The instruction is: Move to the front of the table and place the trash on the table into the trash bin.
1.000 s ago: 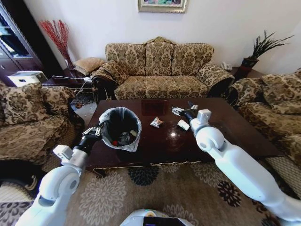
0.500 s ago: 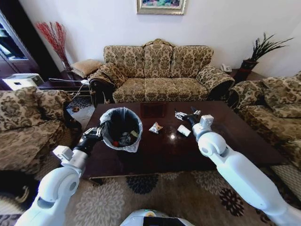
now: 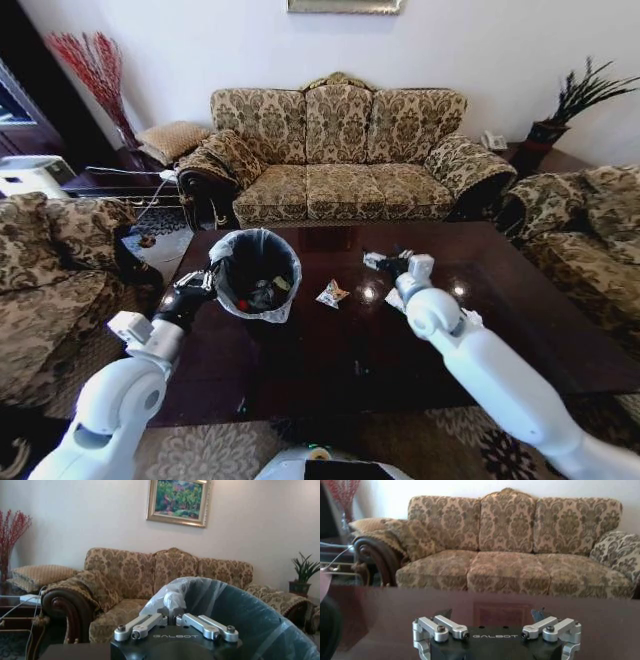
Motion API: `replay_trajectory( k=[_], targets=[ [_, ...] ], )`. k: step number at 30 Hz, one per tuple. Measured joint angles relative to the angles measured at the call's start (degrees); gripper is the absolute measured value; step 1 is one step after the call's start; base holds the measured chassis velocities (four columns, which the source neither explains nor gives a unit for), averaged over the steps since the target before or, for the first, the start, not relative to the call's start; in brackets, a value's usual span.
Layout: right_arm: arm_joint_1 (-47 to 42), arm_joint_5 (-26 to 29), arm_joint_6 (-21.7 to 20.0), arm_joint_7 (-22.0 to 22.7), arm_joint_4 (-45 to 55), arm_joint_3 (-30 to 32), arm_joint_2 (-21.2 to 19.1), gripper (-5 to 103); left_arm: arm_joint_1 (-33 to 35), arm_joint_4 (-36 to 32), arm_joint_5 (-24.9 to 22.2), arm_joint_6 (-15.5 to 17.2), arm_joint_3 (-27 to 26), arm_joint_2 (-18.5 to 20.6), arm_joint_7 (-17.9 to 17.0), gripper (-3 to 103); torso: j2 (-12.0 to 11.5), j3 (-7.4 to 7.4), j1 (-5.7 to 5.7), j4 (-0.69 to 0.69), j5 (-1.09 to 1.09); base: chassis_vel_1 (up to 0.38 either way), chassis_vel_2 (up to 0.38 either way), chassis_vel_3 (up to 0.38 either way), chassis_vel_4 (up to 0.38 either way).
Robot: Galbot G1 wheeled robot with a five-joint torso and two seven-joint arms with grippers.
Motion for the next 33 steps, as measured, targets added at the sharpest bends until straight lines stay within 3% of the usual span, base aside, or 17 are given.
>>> replay_trajectory(
  k=[11,20,27,29,33],
  targets=[
    [-0.4,-4.3,6.7,-3.9,-11.7,-5.7,6.7,100,0.1,-0.2,0.2,1.3,0.2,-0.1,-1.1,3,0.0,0.06,0.13,0.01,0.02,0.025,-0.012,-0.008,0.027],
    [2.4,-7.2,7.6,-5.6,-19.6,-8.4,12.1,100,0.2,0.4,0.2,0.7,-0.3,-0.4,-1.1,3,0.0,0.03,0.07,0.04,0.00,0.037,0.044,0.051,0.035],
    [2.4,-8.4,6.8,-4.7,-23.1,-8.3,13.5,103,-0.6,1.6,0.5,0.2,0.0,-0.9,-0.7,3,0.0,0.04,0.09,-0.01,0.02,0.000,0.000,0.000,0.000],
    [2.3,-8.7,6.8,-5.1,-23.5,-8.1,13.6,99,-0.7,1.7,0.6,0.2,0.1,-1.0,-0.7,3,0.0,0.04,0.09,-0.01,0.02,0.000,0.000,0.000,0.000],
    [1.9,-9.7,6.7,-7.7,-26.1,-7.1,14.8,79,-0.9,2.3,0.6,0.1,0.5,-1.3,-0.4,3,0.0,0.04,0.08,-0.01,0.01,0.000,0.000,0.000,0.000]
  ],
)
